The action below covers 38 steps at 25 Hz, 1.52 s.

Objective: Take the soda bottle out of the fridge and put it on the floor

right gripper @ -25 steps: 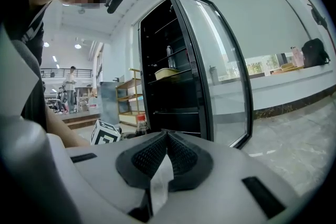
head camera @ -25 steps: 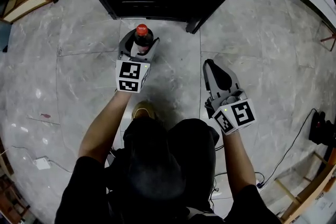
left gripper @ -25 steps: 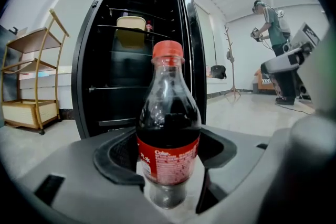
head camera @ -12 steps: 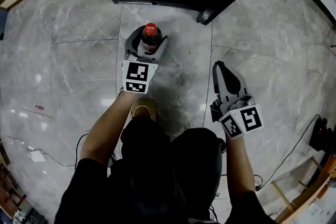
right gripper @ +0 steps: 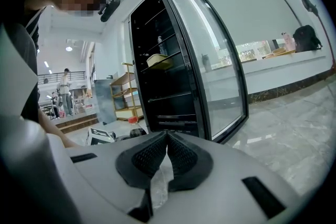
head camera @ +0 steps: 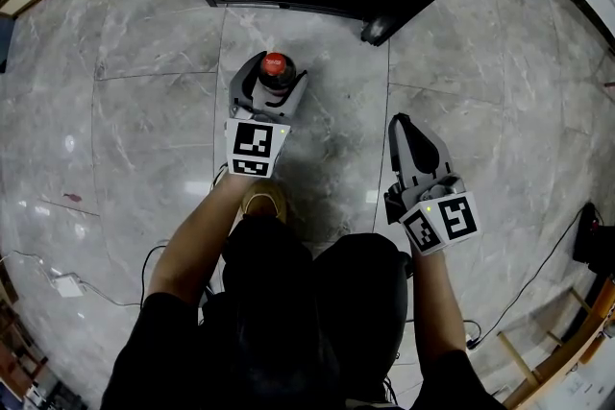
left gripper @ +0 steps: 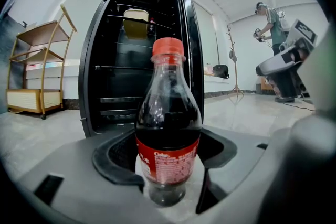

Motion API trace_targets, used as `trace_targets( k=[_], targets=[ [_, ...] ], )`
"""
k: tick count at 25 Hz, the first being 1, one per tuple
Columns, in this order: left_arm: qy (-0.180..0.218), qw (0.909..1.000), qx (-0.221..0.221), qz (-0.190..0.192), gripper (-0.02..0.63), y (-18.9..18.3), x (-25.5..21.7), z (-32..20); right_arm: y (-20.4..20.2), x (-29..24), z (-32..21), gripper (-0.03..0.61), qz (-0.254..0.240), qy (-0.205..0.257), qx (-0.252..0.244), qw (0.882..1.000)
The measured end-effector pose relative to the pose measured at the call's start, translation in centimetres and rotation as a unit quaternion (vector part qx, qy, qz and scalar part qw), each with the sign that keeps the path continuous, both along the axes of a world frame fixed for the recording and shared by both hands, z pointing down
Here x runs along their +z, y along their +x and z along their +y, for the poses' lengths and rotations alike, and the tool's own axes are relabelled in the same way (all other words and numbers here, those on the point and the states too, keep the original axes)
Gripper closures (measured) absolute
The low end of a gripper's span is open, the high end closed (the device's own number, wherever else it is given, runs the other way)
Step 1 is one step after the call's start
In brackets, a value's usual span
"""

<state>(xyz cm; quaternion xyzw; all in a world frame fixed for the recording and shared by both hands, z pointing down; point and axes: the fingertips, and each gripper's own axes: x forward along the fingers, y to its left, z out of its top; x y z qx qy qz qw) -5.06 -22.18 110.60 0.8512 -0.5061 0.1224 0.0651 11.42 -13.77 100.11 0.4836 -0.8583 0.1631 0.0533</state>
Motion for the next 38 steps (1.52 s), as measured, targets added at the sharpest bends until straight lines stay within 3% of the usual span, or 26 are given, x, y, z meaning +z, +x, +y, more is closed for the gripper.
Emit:
trace_targets(
  k=[10, 20, 27, 33, 38],
  targets=[
    [0.004, 1.0, -0.002, 0.005, 0.301, -0.4, -1.4, 0.9, 0.1, -1.3, 0.1, 0.554, 0.003, 0.007, 0.009, 1.0],
    [-0.007, 0.9998, 0.005, 0.018, 0.301, -1.5, -10.8, 3.1, 0.2, -9.7, -0.2, 0.554, 0.001, 0.007, 0.029, 1.0],
    [0.003, 0.9996, 0.02, 0.018, 0.301, -1.8, -25.0, 2.2, -2.2, -21.7, -1.0, 0.553, 0.003, -0.003, 0.013, 1.0],
    [-0.017, 0.9994, 0.021, 0.023, 0.301, -2.7, -40.7, 2.6, -4.3, -37.0, -0.8, 0.554, -0.012, -0.006, 0.012, 1.0],
    [-0.036, 0.9976, 0.05, 0.032, 0.301, -1.7, -54.6, 5.3, -4.9, -50.3, 0.3, 0.554, -0.021, -0.015, 0.018, 1.0]
  ],
)
